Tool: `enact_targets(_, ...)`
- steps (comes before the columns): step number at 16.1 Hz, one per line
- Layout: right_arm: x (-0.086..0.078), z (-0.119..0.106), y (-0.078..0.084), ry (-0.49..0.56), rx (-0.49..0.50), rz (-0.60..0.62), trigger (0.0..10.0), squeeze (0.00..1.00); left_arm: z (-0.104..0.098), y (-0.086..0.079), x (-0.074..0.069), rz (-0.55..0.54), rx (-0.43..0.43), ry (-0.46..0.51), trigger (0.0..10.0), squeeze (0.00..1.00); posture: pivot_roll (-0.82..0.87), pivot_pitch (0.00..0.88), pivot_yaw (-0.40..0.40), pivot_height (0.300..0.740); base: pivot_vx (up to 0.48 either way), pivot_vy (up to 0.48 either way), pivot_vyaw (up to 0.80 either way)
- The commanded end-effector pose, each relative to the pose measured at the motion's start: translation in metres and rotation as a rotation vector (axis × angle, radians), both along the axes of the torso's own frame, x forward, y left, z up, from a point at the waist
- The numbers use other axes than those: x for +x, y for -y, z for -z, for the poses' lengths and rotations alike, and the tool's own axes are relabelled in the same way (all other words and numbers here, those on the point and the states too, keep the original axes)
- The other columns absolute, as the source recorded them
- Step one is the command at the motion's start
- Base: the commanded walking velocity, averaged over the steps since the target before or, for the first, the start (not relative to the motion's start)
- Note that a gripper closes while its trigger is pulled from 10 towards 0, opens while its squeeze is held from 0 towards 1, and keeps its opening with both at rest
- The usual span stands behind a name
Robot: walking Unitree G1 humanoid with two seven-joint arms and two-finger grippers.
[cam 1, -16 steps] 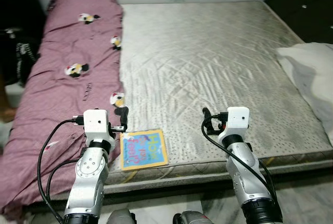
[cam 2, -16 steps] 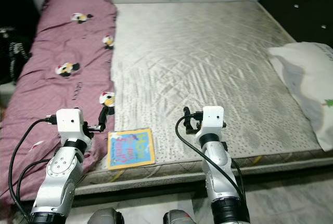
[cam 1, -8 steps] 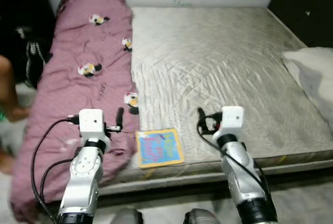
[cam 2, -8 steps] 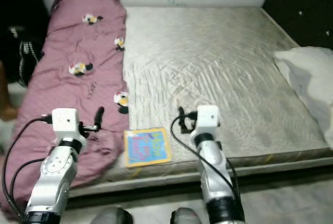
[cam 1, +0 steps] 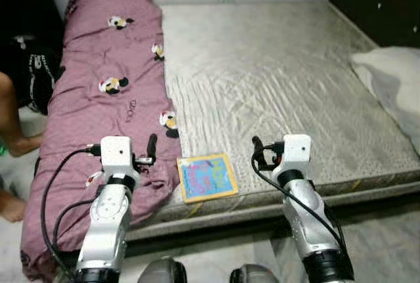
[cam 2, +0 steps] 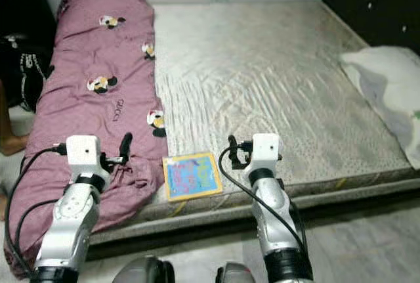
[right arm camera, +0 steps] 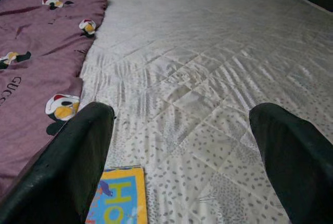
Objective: Clean up the room
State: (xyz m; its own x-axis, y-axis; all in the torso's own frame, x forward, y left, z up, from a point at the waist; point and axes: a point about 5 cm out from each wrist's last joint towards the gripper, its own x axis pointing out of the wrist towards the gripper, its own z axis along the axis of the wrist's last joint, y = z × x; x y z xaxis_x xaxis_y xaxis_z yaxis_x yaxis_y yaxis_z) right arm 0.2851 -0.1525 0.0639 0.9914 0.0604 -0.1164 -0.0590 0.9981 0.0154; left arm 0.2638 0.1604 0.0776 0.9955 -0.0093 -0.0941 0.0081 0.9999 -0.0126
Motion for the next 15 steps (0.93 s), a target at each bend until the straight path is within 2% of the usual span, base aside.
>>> enact_targets(1, 0.0015, -0.0023, 0.0020, 0.002, -0.003, 0.009, 10.0, 0.00, 0.0010, 0.0010, 0.0011, -0.004, 0.000, -0.008, 10.0, 0.00, -0.02, 0.072, -0.017, 0.740, 0.000, 0.000, 0.00)
enact_targets(4, 0.0017, -0.0019, 0.0015, 0.000, -0.003, 0.007, 10.0, 0.00, 0.0000, 0.0019, 0.0014, 0.008, 0.008, -0.003, 10.0, 0.00, -0.02, 0.073, -0.016, 0.740, 0.000, 0.423, 0.00)
enact_targets(12, 0.0013, -0.0011, 0.0012, -0.007, -0.002, 0.006, 10.0, 0.00, 0.0010, 0.0018, 0.0012, 0.002, -0.004, -0.006, 10.0, 0.00, -0.02, 0.078, -0.015, 0.740, 0.000, 0.000, 0.00)
enact_targets(15, 0.0016, -0.0004, 0.0008, -0.012, -0.005, 0.003, 10.0, 0.00, 0.0014, 0.0024, 0.0013, 0.004, -0.006, -0.011, 10.0, 0.00, -0.02, 0.079, -0.016, 0.740, 0.000, 0.423, 0.00)
